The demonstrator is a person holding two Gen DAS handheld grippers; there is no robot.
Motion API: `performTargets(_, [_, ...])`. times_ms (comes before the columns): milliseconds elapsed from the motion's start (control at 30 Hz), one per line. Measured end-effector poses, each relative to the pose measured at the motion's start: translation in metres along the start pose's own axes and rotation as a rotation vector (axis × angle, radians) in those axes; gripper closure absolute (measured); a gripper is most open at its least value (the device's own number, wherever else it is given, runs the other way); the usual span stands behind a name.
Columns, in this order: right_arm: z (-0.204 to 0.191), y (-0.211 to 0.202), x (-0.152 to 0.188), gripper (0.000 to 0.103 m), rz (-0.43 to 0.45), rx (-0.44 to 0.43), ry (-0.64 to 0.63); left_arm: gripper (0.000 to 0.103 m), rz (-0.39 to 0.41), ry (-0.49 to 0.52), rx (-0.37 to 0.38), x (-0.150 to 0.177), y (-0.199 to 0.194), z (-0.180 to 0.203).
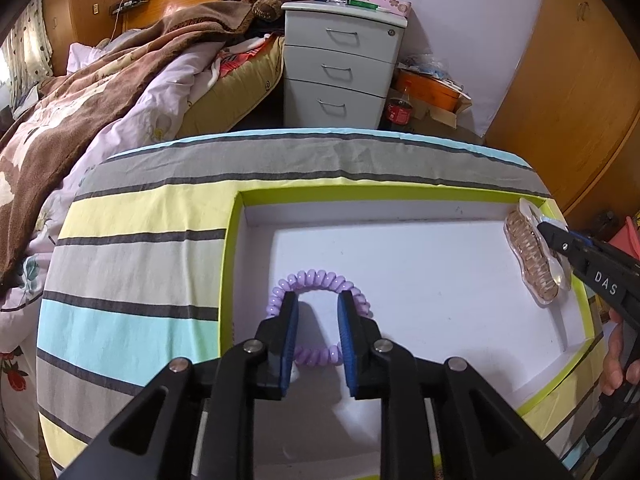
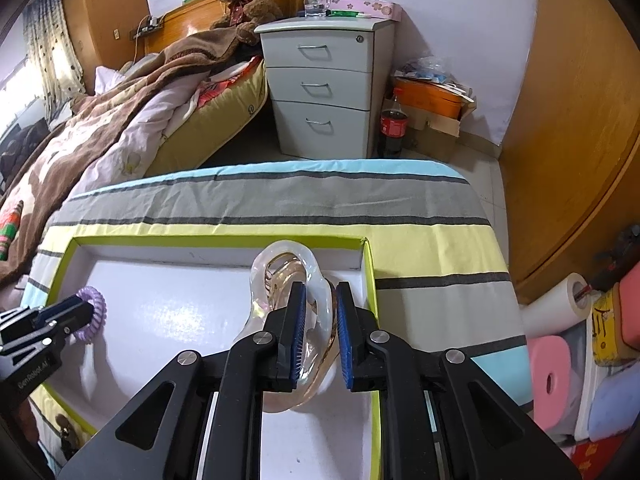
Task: Organize jewelry
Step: 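Carry the purple tie into the green box and open the left gripper while the right carries the clip, then lower the claw clip into the green box and open the right gripper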
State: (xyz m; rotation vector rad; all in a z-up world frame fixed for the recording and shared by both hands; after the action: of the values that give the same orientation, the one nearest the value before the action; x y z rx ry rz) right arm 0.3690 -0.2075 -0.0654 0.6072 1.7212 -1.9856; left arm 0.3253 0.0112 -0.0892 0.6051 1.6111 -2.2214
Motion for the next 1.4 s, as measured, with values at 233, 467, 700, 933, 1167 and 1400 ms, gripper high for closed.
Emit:
performTargets(233, [0.002, -0.006, -0.003, 0.084, 0.013, 0.002, 0.012, 0.061, 0.015, 0.001, 0.004, -0.001, -0.006, 0.004])
performTargets(467, [0.004, -0.02, 0.0, 0.08, 0.031, -0.014, 0.027, 0.045, 0.051, 0.011, -0.005, -0.004, -0.022, 0.008])
performTargets(700, [0.004, -0.046, 0.003, 0.08, 0.066, -0.026, 0.043, 0.043, 0.083, 0.016, -0.001, -0.001, -0.043, 0.013])
performTargets(933, [0.005, -0.072, 0.011, 0.08, 0.092, -0.035, 0.048, 0.039, 0.119, 0.024, 0.0, 0.005, -0.069, 0.021])
performTargets(1167, [0.006, -0.096, 0.023, 0.08, 0.115, -0.06, 0.05, 0.037, 0.153, 0.03, 0.006, 0.015, -0.093, 0.026])
performTargets(1400, [0.003, -0.117, 0.06, 0.073, 0.116, -0.125, 0.033, 0.028, 0.188, 0.013, 0.045, 0.04, -0.118, 0.025])
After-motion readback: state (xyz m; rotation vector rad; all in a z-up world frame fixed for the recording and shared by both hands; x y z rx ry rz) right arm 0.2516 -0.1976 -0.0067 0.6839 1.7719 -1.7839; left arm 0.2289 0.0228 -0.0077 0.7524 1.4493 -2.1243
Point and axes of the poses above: each gripper's, at about its wrist camera, not at the fingertips, and y roughly the way its jaws point, z to its right, x to its underside, the point moved 8 cm from there along y, roughly the way its jaws point, and after that the axes turned 12 degrees about x, right-handed, at the moved point
